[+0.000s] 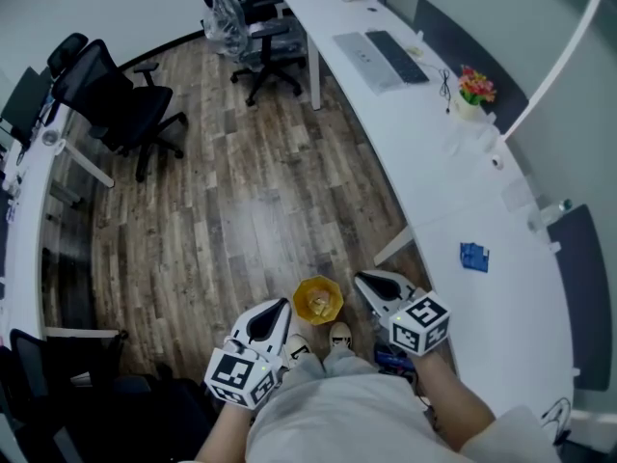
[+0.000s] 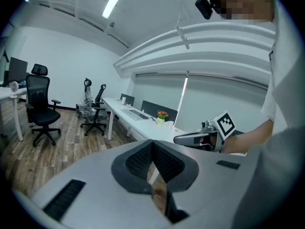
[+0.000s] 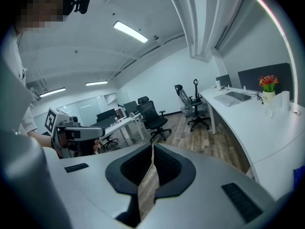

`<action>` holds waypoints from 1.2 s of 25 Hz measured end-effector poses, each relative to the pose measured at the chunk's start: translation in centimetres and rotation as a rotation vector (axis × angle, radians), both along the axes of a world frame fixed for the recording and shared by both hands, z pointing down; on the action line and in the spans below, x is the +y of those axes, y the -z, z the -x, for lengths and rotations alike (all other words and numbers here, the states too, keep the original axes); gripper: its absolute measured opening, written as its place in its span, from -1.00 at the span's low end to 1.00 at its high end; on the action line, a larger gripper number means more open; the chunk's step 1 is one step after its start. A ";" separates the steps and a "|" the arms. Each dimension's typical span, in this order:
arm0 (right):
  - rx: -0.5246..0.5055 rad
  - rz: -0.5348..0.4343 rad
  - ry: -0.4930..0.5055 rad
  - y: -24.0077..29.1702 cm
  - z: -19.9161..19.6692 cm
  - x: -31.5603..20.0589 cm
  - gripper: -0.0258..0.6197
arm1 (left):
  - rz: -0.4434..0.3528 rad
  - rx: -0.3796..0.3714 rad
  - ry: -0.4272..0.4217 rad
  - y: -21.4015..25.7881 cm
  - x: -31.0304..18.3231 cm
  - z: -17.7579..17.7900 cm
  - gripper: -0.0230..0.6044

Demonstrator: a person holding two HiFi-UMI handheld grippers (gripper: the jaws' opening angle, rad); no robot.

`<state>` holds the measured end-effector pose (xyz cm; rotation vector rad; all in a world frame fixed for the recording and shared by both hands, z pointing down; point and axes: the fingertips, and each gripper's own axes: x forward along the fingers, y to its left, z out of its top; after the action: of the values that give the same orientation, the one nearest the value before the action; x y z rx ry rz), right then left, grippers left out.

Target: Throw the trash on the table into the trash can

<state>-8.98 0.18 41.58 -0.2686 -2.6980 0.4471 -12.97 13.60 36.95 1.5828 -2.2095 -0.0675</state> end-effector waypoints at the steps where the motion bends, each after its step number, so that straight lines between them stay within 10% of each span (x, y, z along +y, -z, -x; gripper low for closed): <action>1: -0.003 -0.001 -0.008 0.1 -0.1 -0.1 -0.80 | 0.000 0.000 -0.004 0.0 0.0 0.0 -0.92; 8: 0.014 -0.026 -0.149 -0.2 -3.6 -3.4 -0.80 | -0.005 0.030 -0.108 -0.7 -2.2 -1.2 -0.92; 19: 0.118 -0.093 -0.626 -3.8 -20.1 -17.8 -0.80 | -0.030 0.043 -0.458 -0.3 -14.7 -9.2 -0.92; 30: 0.342 -0.223 -0.658 -11.9 -24.2 -26.9 -0.42 | 0.041 0.043 -0.510 -2.0 -21.6 -12.0 -0.92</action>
<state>15.27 -26.68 53.47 0.7116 -2.4072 0.3230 -0.99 -7.99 38.92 2.0453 -1.7021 0.0914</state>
